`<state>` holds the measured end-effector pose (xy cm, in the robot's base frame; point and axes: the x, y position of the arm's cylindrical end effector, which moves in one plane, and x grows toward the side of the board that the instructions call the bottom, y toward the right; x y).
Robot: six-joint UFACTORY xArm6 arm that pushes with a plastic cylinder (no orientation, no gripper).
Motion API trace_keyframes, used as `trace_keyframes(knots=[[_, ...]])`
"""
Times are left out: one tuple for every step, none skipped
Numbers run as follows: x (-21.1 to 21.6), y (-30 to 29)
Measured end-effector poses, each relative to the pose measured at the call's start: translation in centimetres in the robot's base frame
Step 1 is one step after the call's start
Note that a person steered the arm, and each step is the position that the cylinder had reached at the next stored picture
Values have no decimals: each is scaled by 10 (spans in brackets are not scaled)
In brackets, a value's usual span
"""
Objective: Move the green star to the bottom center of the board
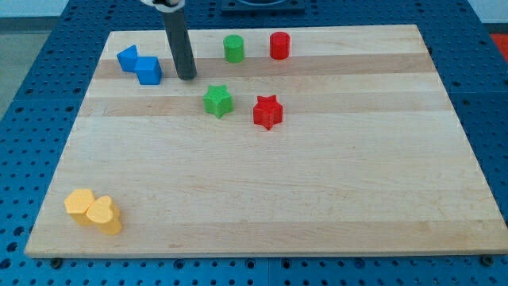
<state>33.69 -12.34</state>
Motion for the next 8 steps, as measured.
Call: trace_keyframes(knots=[[68, 14], [87, 18], [117, 24], [89, 15], [24, 5], [-34, 5], [-27, 42], [-25, 42]])
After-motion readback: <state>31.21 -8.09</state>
